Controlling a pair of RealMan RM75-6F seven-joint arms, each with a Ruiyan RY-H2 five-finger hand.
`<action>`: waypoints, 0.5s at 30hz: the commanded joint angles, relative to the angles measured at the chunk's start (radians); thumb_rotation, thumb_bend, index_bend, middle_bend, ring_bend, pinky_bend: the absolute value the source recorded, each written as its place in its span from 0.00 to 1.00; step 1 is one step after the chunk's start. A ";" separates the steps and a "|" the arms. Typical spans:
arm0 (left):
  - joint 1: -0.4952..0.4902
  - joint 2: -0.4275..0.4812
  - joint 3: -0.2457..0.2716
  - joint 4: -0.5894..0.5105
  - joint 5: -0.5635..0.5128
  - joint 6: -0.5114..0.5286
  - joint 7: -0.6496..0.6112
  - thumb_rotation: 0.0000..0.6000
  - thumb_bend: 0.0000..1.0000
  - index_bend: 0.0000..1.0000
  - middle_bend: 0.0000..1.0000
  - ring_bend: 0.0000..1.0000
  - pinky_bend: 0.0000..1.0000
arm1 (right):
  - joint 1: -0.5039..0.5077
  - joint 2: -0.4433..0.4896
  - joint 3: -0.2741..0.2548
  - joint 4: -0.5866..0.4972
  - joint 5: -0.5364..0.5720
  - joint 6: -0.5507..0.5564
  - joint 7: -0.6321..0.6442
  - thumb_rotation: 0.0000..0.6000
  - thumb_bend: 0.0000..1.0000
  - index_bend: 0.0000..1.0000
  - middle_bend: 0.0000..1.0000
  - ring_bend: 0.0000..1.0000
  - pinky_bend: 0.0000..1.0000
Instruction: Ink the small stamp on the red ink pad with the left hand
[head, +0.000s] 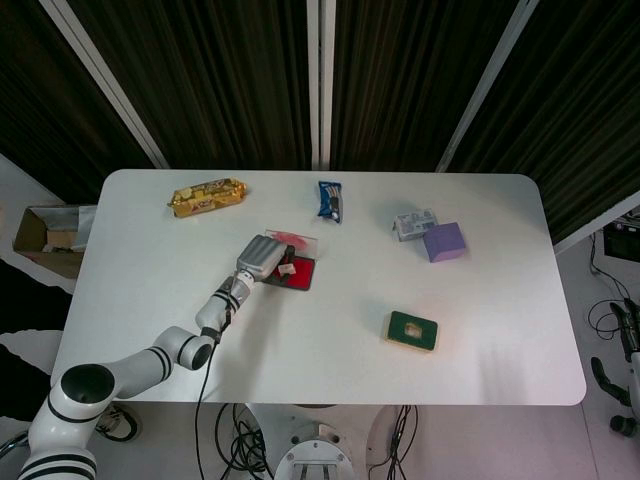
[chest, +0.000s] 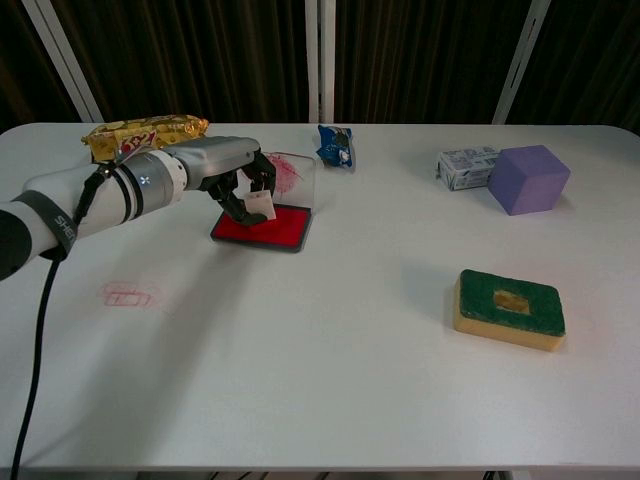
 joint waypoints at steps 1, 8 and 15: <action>0.004 -0.009 0.008 0.015 0.006 -0.005 -0.006 1.00 0.41 0.60 0.61 1.00 1.00 | 0.001 -0.001 0.000 -0.001 -0.001 -0.001 -0.003 1.00 0.29 0.00 0.00 0.00 0.00; 0.005 0.002 -0.006 0.008 0.026 0.031 -0.035 1.00 0.41 0.60 0.61 1.00 1.00 | 0.000 0.003 0.006 -0.008 0.003 0.004 -0.006 1.00 0.29 0.00 0.00 0.00 0.00; 0.010 0.123 -0.052 -0.141 0.018 0.076 -0.022 1.00 0.41 0.60 0.61 1.00 1.00 | 0.006 0.003 0.007 -0.013 0.002 -0.004 -0.009 1.00 0.29 0.00 0.00 0.00 0.00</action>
